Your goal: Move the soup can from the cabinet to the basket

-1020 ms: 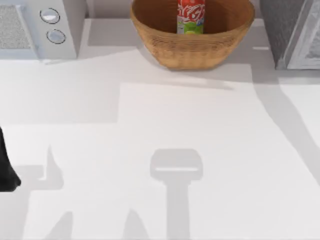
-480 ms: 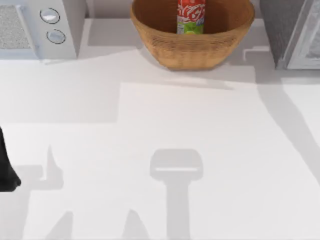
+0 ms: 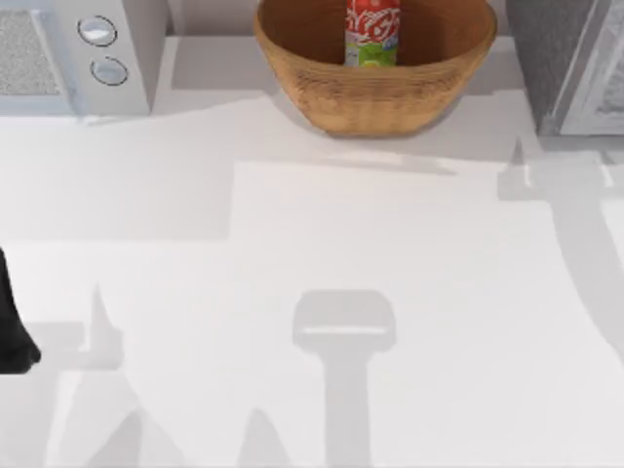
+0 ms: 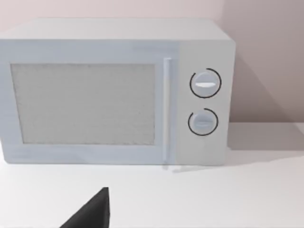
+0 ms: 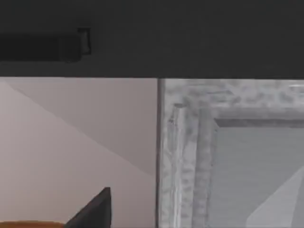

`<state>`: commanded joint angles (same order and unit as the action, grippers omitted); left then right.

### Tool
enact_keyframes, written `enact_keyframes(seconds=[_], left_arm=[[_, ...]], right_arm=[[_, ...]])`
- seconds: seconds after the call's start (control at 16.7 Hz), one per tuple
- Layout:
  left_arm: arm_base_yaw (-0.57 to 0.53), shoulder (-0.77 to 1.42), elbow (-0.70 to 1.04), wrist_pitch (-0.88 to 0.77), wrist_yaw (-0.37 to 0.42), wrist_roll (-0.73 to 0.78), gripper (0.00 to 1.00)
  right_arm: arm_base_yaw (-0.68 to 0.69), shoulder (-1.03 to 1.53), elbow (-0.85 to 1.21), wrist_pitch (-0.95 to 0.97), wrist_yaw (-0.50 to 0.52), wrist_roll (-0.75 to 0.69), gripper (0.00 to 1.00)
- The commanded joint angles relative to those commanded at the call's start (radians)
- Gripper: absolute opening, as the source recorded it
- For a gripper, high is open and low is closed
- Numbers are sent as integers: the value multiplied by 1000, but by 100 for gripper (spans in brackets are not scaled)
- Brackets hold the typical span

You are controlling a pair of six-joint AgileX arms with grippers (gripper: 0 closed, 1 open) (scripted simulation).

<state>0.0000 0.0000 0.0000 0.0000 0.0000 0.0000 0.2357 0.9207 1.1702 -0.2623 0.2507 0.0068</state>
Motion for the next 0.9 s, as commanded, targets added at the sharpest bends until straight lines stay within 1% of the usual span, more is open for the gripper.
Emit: enact_keyframes(seconds=[0.36,0.54,0.72,0.9], left_arm=[[0,0,0,0,0,0,100],[0,0,0,0,0,0,100],[0,0,0,0,0,0,100],[0,0,0,0,0,0,100]], right_arm=[[-111,-455,-612,130,-126,-3,100],[-164,-660,-875,188,-182,-4,100],[-207,-820,-1063,233,-224,-6,100],[-232,-910,-1159,259,-248,-7,100]])
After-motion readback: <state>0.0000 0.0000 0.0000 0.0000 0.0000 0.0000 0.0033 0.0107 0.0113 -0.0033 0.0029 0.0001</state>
